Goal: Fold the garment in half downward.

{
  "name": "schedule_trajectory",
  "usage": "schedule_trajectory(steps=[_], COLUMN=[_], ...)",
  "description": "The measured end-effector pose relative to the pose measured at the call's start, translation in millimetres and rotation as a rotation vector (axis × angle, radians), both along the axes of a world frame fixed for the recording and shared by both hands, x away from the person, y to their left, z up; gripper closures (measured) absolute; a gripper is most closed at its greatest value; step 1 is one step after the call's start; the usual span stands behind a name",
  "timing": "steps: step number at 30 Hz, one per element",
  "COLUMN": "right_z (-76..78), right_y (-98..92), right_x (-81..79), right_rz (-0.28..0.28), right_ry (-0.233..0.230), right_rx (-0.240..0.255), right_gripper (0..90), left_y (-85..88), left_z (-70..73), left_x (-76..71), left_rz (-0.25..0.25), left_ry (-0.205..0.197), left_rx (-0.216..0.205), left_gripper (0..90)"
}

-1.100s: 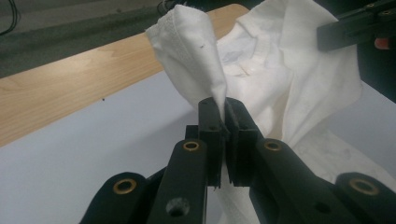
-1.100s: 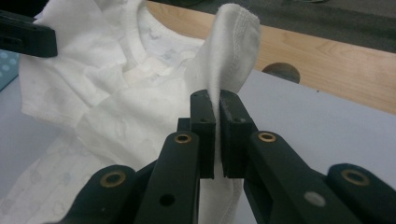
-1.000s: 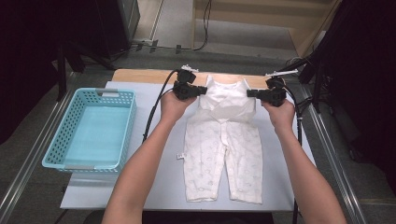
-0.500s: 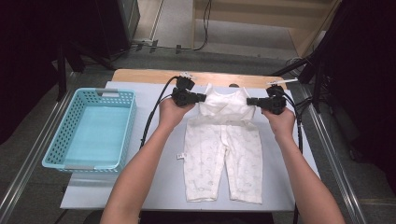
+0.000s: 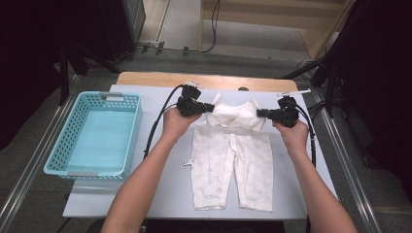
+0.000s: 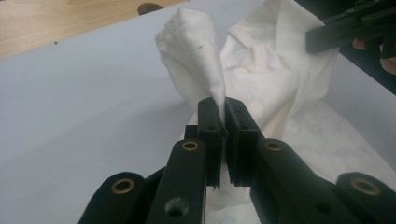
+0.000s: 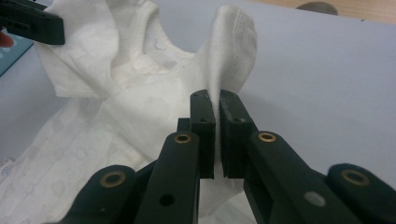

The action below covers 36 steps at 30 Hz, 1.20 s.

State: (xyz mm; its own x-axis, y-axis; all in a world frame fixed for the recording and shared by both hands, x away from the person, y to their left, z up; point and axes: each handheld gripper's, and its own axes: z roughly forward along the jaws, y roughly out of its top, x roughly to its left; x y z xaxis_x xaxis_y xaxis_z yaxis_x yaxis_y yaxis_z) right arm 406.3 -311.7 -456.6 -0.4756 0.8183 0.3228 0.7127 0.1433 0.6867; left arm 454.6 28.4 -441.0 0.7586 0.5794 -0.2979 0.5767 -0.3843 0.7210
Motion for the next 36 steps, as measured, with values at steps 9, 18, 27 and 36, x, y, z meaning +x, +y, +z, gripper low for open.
schedule_trajectory(steps=[9,18,27,36], right_z=[-7.0,-9.6,-8.2,-9.8], right_y=[0.1,2.1,5.0,5.0], right_x=[-10.8,-23.1,-38.0,-51.4], right_rz=[0.023,0.053,0.073,0.102], right_ry=[0.007,0.026,0.022,0.029], right_rx=[0.011,0.0,-0.008,-0.013], right_gripper=[83.1,82.9,82.7,82.6], left_y=[4.5,10.0,16.4,19.1], left_z=[-7.1,-17.8,-24.8,-21.9], left_x=[-10.4,-22.3,-36.1,-50.3], left_rz=[-0.015,-0.038,-0.056,-0.062], left_ry=[0.0,0.02,0.035,0.033], left_rx=[0.024,0.032,-0.002,-0.014], left_gripper=[86.1,86.2,86.2,86.2])
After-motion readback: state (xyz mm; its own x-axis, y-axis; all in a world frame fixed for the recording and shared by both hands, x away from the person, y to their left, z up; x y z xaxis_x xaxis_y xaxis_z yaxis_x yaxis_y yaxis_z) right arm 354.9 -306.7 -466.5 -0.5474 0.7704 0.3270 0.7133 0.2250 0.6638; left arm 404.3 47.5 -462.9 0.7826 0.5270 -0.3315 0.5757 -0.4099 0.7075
